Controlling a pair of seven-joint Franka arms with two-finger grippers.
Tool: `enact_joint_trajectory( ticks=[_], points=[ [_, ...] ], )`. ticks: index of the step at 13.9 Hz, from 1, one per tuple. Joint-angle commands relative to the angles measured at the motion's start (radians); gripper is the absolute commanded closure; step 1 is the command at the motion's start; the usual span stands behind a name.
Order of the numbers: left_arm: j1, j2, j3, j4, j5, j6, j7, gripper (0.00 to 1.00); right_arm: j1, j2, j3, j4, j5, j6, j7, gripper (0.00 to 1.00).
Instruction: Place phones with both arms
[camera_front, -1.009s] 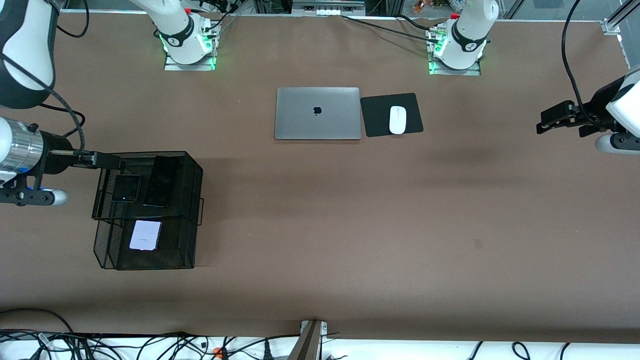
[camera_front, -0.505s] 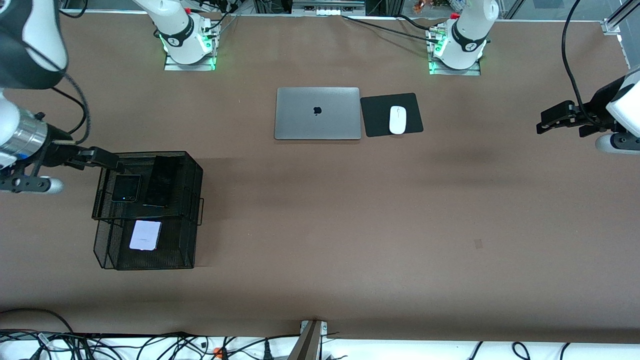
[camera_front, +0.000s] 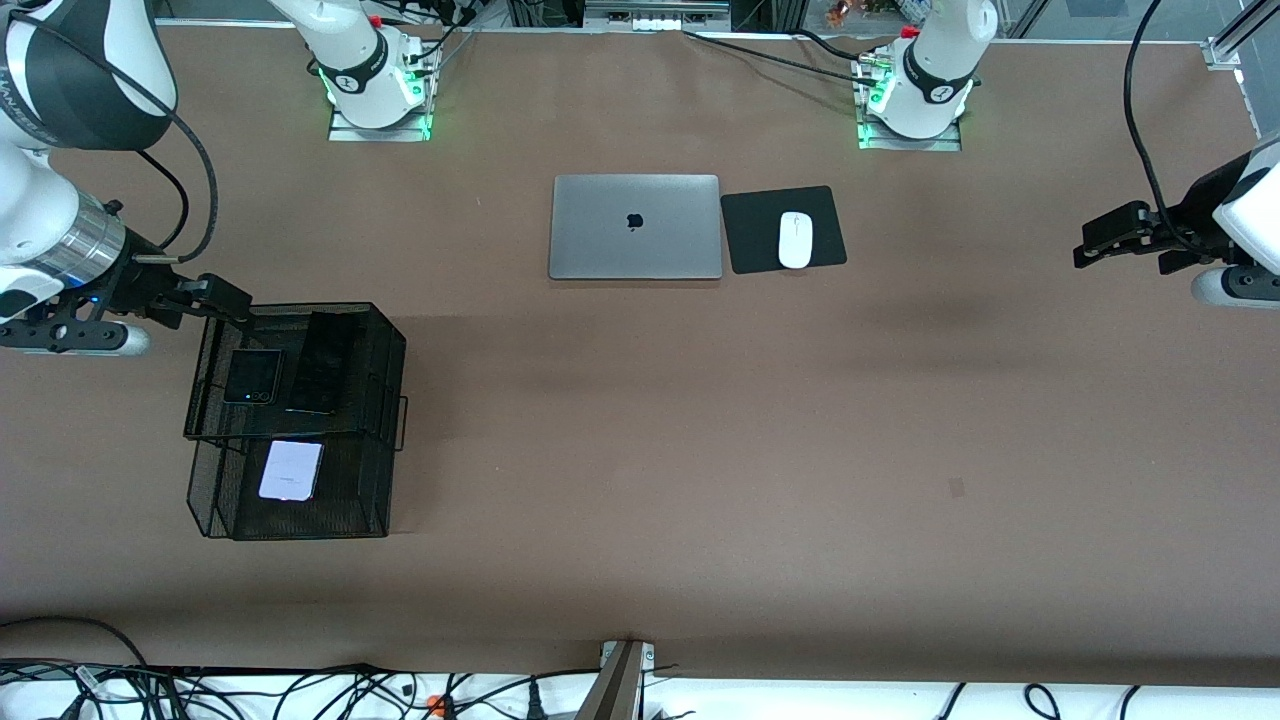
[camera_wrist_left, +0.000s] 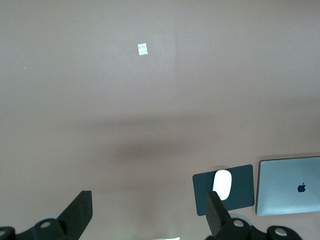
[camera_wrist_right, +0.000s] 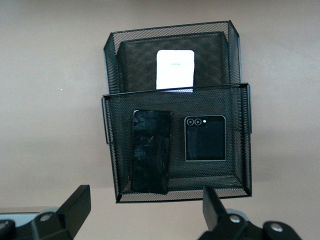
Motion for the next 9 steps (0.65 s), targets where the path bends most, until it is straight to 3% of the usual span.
enact_joint_trajectory(
  ticks=[1,9],
  points=[
    [0.000,-0.016,0.003,-0.011,-0.003,-0.003,0.001,0.00,-0.032,-0.029,0.030,-0.054,-0.031,0.022,0.009,0.00],
    [0.002,-0.016,0.003,-0.011,-0.003,-0.005,0.000,0.00,-0.028,0.001,0.027,-0.006,-0.049,-0.007,0.019,0.00]
  ],
)
